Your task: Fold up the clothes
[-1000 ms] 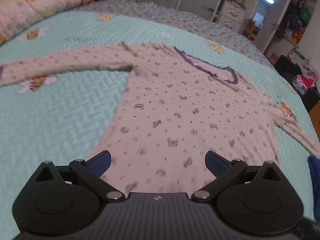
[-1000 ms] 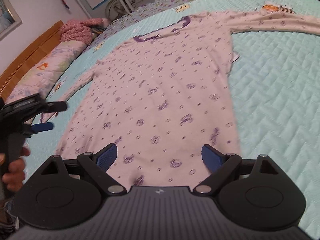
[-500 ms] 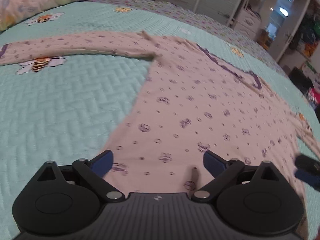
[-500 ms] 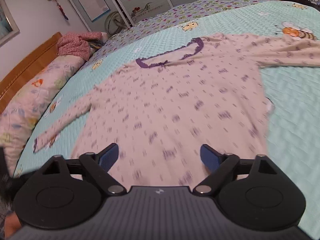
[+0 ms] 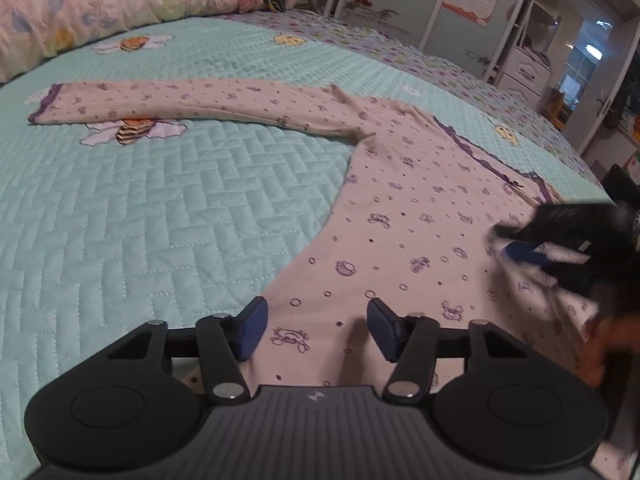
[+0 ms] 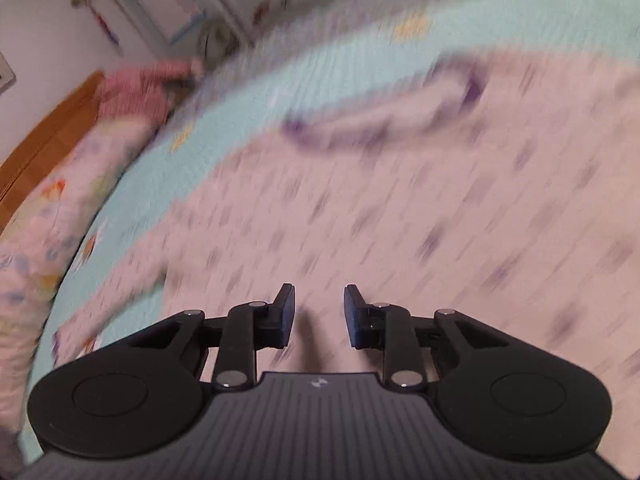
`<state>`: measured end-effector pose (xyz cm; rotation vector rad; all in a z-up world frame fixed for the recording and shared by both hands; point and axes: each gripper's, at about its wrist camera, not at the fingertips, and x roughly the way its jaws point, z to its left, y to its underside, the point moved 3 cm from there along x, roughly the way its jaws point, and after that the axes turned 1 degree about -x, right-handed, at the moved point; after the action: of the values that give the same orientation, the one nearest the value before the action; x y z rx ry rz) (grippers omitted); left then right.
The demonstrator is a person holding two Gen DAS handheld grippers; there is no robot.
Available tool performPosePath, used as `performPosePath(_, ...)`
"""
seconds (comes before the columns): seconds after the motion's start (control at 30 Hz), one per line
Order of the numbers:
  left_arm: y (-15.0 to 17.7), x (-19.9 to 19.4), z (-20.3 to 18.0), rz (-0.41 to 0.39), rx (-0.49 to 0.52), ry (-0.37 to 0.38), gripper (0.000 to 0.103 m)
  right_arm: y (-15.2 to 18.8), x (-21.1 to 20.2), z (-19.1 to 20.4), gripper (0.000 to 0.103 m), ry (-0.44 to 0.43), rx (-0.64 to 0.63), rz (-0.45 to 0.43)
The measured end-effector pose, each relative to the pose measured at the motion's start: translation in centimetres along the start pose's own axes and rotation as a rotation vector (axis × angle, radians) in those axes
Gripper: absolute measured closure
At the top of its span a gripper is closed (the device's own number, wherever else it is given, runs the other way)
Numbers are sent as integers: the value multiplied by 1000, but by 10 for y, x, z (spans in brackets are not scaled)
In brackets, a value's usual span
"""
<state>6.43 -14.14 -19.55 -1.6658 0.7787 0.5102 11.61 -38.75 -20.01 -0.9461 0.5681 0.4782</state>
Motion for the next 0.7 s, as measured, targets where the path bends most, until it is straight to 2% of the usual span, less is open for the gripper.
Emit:
performPosePath(0.07, -1, -3, -1, -21, -1, -13, 45, 19, 0, 26, 70, -10, -131, 4)
performPosePath(0.17, -1, -14, -5, -134, 28, -16, 42, 37, -10, 53, 58, -55, -287, 26)
performPosePath(0.23, -2, -19, -12, -186, 60, 94, 35, 32, -17, 52, 60, -76, -311, 16)
performPosePath(0.3, 0, -20, -20, -200, 92, 206, 34, 12, -22, 34, 60, -71, -246, -5)
performPosePath(0.37, 5, -18, -30, -185, 128, 277, 33, -16, -24, 6, 60, -5, -159, -47)
performPosePath(0.5, 13, -4, -41, -150, 170, 280, 33, -75, -23, -52, 60, 126, -27, -135)
performPosePath(0.57, 15, 8, -38, -119, 150, 269, 32, -104, -19, -75, 60, 192, -34, -177)
performPosePath(0.63, 15, 15, -34, -102, 125, 267, 32, -129, -7, -86, 60, 282, -129, -193)
performPosePath(0.7, 15, 18, -33, -105, 123, 268, 31, -151, 8, -95, 60, 331, -208, -178)
